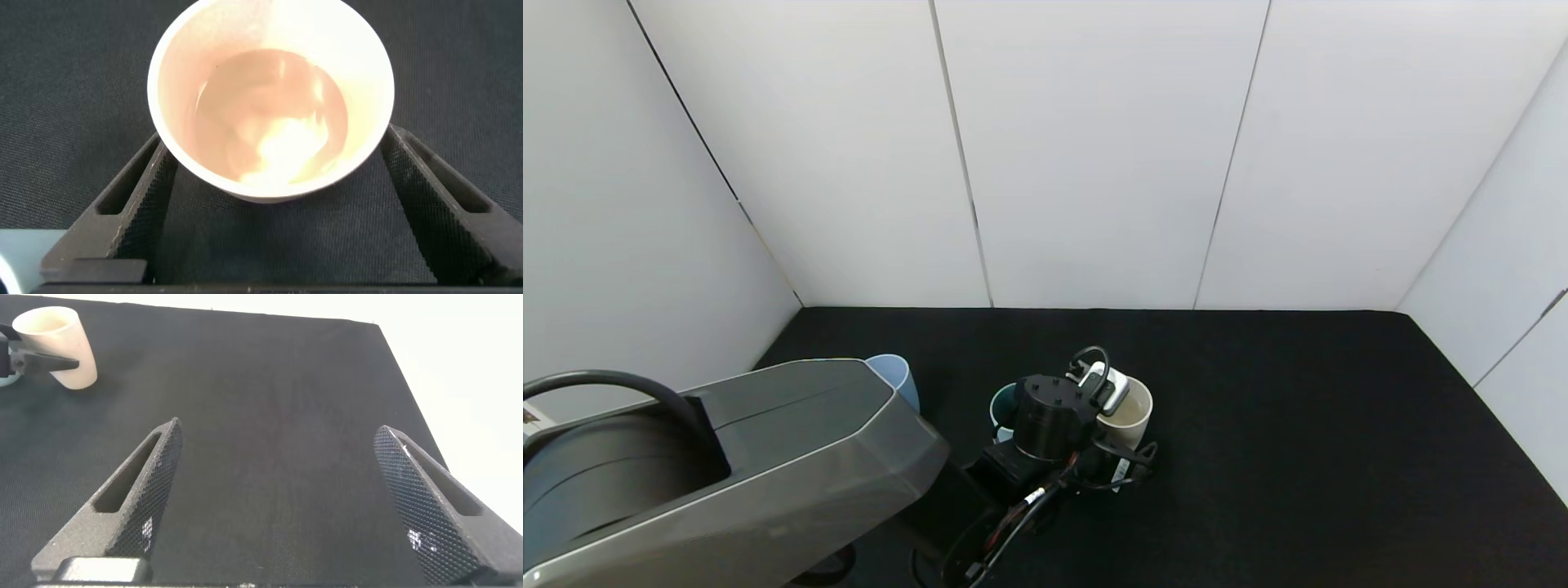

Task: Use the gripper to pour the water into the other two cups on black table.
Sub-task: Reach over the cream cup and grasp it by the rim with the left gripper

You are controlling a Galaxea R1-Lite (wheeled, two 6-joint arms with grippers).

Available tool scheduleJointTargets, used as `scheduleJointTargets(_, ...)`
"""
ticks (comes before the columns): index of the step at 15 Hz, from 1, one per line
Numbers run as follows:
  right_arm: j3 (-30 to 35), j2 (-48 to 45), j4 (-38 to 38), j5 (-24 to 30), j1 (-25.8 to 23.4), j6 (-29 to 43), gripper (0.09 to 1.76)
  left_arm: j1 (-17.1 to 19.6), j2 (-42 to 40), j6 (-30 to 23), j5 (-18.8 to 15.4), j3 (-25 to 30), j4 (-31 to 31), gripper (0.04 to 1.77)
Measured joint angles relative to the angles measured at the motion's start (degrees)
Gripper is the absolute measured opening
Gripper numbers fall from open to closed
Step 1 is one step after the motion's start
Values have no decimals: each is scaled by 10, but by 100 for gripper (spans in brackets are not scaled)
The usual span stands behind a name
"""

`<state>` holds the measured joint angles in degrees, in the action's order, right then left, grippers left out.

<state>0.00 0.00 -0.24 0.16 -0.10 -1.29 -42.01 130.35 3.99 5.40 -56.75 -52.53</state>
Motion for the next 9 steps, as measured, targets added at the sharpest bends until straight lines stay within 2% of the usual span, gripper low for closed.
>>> scheduleJointTargets(6,0,0,0,0,0,0,171,0,8,0,1,-13,1,172)
scheduleJointTargets(7,0,0,0,0,0,0,171,0,9,0,1,-14,0,164)
scheduleJointTargets(9,0,0,0,0,0,0,171,0,12,0,2,-17,-1,133)
